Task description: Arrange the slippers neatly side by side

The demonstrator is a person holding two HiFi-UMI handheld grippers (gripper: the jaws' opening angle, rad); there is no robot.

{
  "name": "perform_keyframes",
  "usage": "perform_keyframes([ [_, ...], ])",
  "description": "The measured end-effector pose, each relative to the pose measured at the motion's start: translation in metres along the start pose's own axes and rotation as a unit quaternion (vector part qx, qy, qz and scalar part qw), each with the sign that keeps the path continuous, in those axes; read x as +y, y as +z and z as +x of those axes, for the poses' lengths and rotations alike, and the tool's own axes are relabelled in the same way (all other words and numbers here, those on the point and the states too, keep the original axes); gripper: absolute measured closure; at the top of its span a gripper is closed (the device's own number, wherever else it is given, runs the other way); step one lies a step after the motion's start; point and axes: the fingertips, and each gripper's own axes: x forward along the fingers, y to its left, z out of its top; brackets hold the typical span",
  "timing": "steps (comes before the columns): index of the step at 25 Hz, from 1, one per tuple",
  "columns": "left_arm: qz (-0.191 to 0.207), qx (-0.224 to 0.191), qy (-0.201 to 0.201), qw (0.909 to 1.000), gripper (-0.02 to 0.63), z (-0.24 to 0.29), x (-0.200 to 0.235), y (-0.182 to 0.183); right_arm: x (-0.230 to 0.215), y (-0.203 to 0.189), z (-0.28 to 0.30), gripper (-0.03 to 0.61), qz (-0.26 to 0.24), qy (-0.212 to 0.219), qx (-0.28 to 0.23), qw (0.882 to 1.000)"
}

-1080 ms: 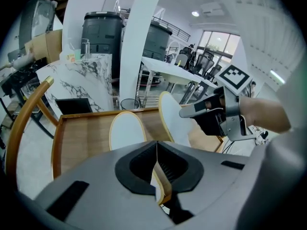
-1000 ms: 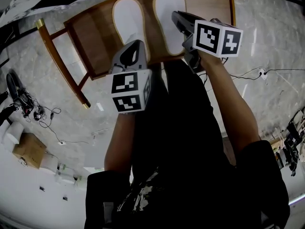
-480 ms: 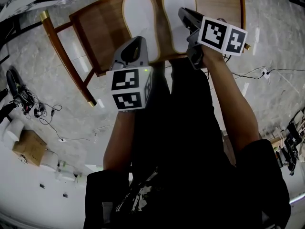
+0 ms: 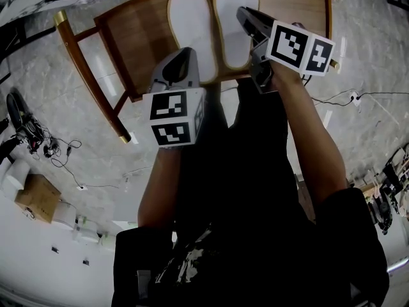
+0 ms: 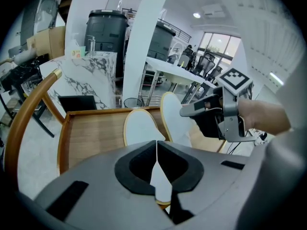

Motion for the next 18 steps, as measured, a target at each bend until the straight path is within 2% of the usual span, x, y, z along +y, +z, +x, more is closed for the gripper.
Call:
perform_keyframes([
  [5,-0.004,0.001,0.000,1.0000,0.608,0.002,0.002,-0.001,-0.005,-0.016,0.007,0.571,0.000,-0.003,0.018,1.000],
  [15,-0.006,0.007,0.000,1.0000,0.608,0.004,0.000,-0.004,-0.020,-0.021,0.031,0.571,-0.025,-0.012,0.039,0.999],
  [18,-0.007,0.003,0.003,1.0000,0.607,0.003,0.001,-0.005,-0.022,-0.023,0.036,0.569,-0.051,-0.012,0.035,0.998],
])
